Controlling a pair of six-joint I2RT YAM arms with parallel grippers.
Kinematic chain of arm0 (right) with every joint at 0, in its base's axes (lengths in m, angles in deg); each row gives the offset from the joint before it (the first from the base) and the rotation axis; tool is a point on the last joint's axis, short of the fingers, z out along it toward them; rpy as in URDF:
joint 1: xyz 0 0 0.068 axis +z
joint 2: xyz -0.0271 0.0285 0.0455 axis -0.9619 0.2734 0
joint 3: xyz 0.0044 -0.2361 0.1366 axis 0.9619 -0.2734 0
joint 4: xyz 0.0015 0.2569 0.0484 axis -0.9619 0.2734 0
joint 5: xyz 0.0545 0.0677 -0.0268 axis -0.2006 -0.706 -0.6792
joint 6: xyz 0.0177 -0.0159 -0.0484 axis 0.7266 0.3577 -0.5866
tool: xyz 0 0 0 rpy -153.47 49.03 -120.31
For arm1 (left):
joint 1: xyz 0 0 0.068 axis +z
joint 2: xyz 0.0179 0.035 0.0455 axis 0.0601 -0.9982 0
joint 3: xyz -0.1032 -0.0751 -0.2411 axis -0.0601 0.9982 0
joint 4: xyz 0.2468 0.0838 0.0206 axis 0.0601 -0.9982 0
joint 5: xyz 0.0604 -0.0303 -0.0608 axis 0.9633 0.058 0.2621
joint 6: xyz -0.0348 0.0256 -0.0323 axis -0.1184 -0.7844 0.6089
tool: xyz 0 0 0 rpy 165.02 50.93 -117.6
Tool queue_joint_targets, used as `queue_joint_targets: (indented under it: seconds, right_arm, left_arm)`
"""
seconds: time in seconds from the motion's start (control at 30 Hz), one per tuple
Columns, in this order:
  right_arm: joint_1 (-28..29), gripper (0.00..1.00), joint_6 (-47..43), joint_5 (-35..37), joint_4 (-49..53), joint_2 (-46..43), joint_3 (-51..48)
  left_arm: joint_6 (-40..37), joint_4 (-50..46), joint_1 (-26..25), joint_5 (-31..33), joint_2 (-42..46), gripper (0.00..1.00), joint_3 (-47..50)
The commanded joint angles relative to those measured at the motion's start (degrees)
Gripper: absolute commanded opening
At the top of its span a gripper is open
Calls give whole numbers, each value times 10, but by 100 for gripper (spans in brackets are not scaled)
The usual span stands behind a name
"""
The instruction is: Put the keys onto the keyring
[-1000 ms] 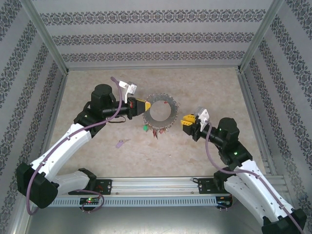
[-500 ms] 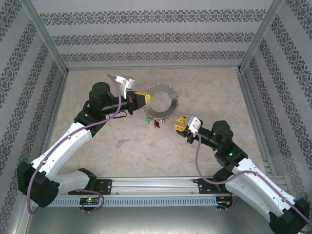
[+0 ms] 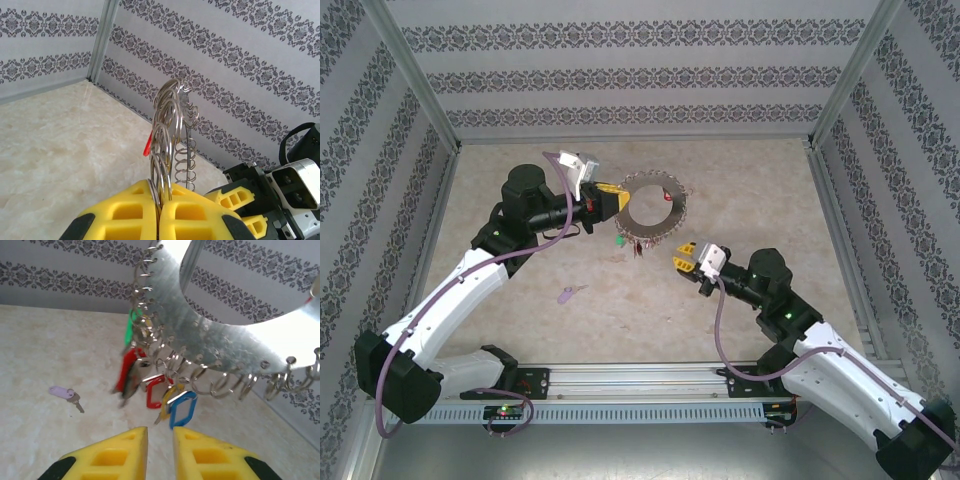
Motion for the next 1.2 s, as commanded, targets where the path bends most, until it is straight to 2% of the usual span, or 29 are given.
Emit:
queue_joint_targets:
  seconds: [0.0,0.47,0.93,1.17]
  right_arm:
    - [13,22,-13,15,-31,6,5]
    - [43,22,-28,71,-82,44,20]
    - [51,23,-25,80,-105,67,30]
    - [54,24,-23,118,-113,71,26]
  left_arm:
    - [-16,15,7,-12,9,0,-24]
    - [-3,20,7,0,7,0,-21]
    - [9,30,7,2,6,0,-18]
    - [12,30,7,1,5,0,-19]
